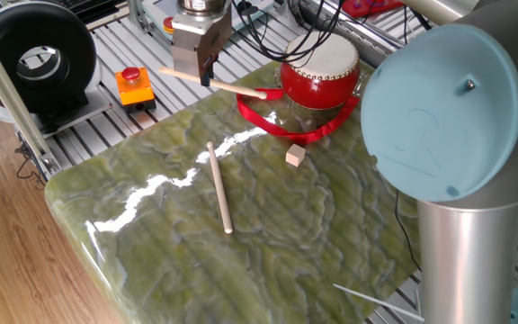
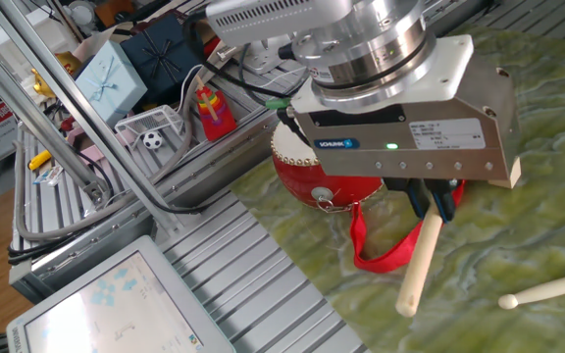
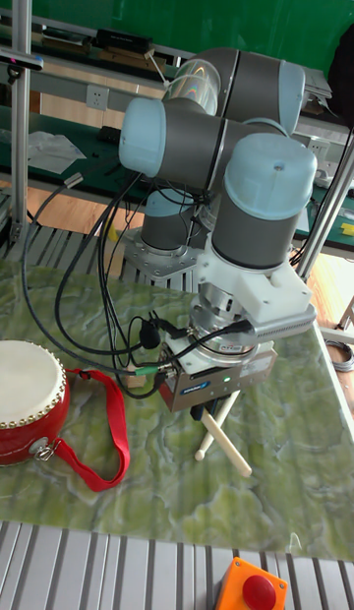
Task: Play the drum
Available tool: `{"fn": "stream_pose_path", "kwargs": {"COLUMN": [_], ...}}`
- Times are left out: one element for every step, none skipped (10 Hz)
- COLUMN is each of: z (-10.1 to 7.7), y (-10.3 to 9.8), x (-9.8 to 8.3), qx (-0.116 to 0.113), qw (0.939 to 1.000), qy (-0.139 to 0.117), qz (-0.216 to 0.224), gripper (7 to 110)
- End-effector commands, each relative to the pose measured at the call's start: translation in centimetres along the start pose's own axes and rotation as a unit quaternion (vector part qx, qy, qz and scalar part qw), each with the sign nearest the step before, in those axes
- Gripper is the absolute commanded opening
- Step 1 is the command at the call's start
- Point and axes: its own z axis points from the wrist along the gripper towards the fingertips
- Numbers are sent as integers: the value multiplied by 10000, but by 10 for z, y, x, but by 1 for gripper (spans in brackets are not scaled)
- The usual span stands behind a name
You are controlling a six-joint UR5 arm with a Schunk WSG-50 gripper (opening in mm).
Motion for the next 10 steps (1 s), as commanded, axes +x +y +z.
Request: {"fn": "stream_pose_path", "kwargs": {"z": [-1,-1,-1,-1,-1,-1,-1,-1,-2,-2], "y": [-2,-6,-7,-4,0,-1,-3,-7,-7,-2], "x": [2,1,1,0,2,3,0,4,12,12], "qx": [31,113,116,63,-12,18,46,131,137,46], "qw": [9983,9975,9972,9975,9972,9960,9937,9937,9965,9982], "qy": [23,5,-3,-15,28,55,-20,61,229,221], "qz": [576,694,739,699,750,890,1118,1109,789,562], "gripper": [7,7,7,7,7,7,7,7,7,7]}}
